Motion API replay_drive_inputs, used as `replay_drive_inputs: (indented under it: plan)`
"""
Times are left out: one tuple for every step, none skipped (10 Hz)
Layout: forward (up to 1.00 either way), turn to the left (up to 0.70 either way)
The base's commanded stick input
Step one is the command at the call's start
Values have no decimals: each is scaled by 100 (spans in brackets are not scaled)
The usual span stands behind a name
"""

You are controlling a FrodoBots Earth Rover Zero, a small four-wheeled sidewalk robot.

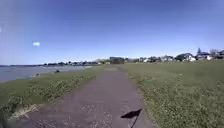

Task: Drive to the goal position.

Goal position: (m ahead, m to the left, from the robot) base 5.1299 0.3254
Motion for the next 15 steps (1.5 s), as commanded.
replay_drive_inputs:
  plan:
    - [70,4]
    - [70,4]
    - [70,4]
    - [70,4]
    - [70,4]
    - [70,4]
    - [70,4]
    - [70,4]
    - [70,4]
    - [70,4]
    - [70,4]
    - [70,4]
    - [70,4]
    - [70,4]
    - [70,4]
